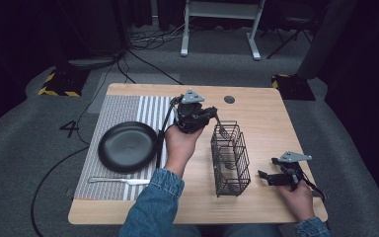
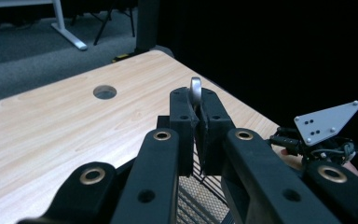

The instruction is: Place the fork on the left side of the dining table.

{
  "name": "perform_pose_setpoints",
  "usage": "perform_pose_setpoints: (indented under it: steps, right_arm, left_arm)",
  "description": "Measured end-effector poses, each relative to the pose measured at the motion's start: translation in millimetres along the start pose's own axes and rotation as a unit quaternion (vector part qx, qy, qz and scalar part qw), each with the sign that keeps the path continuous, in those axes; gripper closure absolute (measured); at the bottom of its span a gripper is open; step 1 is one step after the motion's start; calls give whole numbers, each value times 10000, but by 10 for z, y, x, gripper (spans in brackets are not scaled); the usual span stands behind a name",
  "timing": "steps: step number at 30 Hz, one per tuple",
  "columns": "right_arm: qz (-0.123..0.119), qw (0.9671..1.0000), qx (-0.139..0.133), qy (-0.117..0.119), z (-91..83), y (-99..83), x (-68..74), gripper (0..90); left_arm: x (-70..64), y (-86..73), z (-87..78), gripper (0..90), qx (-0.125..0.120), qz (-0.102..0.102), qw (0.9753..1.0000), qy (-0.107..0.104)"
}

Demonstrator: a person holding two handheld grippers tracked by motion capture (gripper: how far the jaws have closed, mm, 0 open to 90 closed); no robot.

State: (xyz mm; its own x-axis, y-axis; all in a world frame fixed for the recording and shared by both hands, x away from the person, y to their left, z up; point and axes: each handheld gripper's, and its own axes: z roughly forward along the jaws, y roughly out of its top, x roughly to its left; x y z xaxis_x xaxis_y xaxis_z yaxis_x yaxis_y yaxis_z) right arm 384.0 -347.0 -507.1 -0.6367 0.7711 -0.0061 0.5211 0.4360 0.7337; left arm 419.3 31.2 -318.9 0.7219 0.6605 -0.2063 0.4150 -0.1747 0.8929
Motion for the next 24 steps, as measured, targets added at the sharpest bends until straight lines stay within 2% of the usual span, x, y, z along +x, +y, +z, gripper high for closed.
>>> perform_pose_setpoints:
  steps: [4,10,13,18,24]
  right_arm:
    - [-4,10000,-2,-2,2,2,-3,155]
    - [-5,10000,-1,-2,2,2,-4,155]
    - [-5,10000,-3,-2,2,2,-4,155]
    - [-6,10000,-3,0,2,2,-4,155]
    - [-4,10000,-3,-1,2,2,-4,155]
  left_arm:
    - [-27,65,-53,863,-15,54,10000,26]
    - [-24,157,-158,862,-106,-3,9999,46]
    - [-37,193,-199,863,-133,31,9999,80]
    - [-78,290,-326,863,-257,141,9995,114]
    - [-49,335,-424,863,-392,120,9990,183]
